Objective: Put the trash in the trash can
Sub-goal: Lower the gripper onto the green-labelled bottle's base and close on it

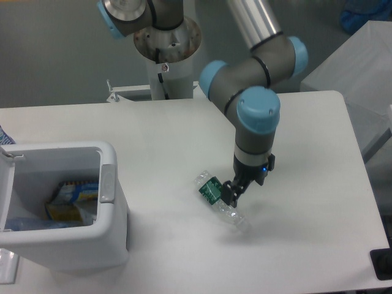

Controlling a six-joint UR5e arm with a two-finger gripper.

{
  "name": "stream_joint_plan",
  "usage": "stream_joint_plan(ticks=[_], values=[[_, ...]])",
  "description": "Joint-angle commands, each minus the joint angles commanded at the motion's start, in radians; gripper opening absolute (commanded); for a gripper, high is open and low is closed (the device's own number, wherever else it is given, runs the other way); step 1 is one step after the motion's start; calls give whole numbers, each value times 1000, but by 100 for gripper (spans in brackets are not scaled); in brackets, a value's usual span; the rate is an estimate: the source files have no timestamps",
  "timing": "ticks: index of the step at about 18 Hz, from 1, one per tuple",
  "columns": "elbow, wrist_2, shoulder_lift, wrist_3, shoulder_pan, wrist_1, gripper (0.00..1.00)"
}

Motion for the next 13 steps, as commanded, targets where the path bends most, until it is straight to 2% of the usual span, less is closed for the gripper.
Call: stream_joint_plan(ticks=[5, 13], values=[[60, 2, -66, -14, -6, 0, 100], [83, 0, -138, 3, -15, 12, 99]])
